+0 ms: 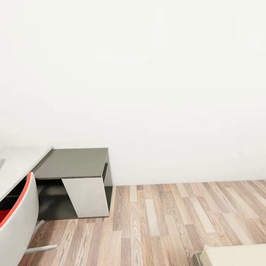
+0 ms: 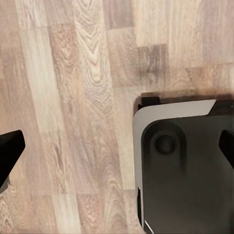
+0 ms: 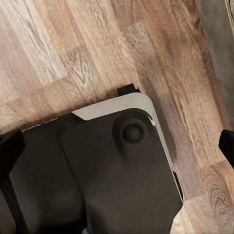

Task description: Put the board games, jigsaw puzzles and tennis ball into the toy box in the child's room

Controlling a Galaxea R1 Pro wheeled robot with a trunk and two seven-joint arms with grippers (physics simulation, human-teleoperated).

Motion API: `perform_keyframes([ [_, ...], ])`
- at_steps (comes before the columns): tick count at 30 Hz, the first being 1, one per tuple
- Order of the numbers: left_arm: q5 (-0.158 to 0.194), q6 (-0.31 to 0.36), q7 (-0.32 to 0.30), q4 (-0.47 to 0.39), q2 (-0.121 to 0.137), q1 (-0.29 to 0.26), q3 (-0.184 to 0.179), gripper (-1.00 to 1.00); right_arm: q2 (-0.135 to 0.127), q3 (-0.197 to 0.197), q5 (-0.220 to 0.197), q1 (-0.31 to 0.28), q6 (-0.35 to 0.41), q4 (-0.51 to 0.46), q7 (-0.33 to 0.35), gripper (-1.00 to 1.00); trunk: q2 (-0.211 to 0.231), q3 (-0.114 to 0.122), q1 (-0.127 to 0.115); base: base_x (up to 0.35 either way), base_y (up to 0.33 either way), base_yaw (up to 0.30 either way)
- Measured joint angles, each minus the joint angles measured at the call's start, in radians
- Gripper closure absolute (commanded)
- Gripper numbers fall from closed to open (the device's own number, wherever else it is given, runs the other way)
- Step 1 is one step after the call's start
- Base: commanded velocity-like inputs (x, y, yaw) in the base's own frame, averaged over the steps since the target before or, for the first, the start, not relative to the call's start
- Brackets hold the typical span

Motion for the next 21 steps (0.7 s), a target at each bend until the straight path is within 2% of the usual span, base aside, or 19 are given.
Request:
perform_keyframes([
  [10, 0.000, 0.000, 0.000, 0.000, 0.000, 0.000, 0.000, -1.00, 0.000, 0.001, -0.001, 0.002, -0.064, 0.008, 0.001, -1.00, 0.000, -0.008, 0.000, 0.000, 0.000, 0.000],
  [21, 0.000, 0.000, 0.000, 0.000, 0.000, 0.000, 0.000, -1.00, -0.003, 0.006, 0.002, 0.000, -0.090, 0.024, 0.002, -1.00, 0.000, -0.008, 0.000, 0.000, 0.000, 0.000],
])
